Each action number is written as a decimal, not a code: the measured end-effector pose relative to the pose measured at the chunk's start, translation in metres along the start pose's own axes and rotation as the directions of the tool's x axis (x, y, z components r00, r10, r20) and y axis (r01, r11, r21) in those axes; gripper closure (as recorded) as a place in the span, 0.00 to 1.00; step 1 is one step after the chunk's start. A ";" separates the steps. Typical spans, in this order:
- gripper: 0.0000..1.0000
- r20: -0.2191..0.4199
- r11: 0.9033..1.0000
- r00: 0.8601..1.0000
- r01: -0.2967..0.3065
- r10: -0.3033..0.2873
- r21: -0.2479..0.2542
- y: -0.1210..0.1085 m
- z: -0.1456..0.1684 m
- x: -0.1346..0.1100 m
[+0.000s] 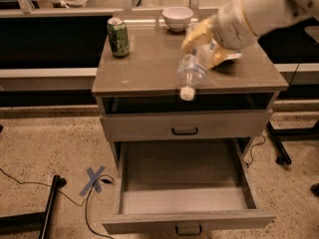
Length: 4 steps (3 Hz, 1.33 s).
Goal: Pick blue plastic bottle from middle drawer and place on counter
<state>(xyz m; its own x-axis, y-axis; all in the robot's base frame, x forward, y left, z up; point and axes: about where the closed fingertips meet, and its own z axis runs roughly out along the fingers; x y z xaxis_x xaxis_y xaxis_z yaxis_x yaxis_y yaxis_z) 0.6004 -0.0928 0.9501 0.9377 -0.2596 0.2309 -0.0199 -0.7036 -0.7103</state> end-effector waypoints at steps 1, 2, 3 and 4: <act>1.00 0.034 0.999 0.999 -0.035 0.036 -0.022 -0.034 0.030 0.022; 1.00 0.072 0.994 0.994 -0.073 0.078 -0.076 -0.055 0.078 0.036; 1.00 0.087 0.983 0.988 -0.114 0.127 -0.147 -0.054 0.123 0.052; 0.86 0.090 0.970 0.984 -0.135 0.156 -0.203 -0.043 0.151 0.065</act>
Offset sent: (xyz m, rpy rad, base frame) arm 0.1008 0.1336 -0.0158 -0.0861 0.2032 -0.0279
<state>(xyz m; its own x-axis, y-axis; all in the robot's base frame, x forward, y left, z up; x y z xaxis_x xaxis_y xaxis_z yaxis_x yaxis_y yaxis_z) 0.7147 0.0206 0.8951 0.9505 -0.3056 0.0562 -0.2167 -0.7816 -0.5849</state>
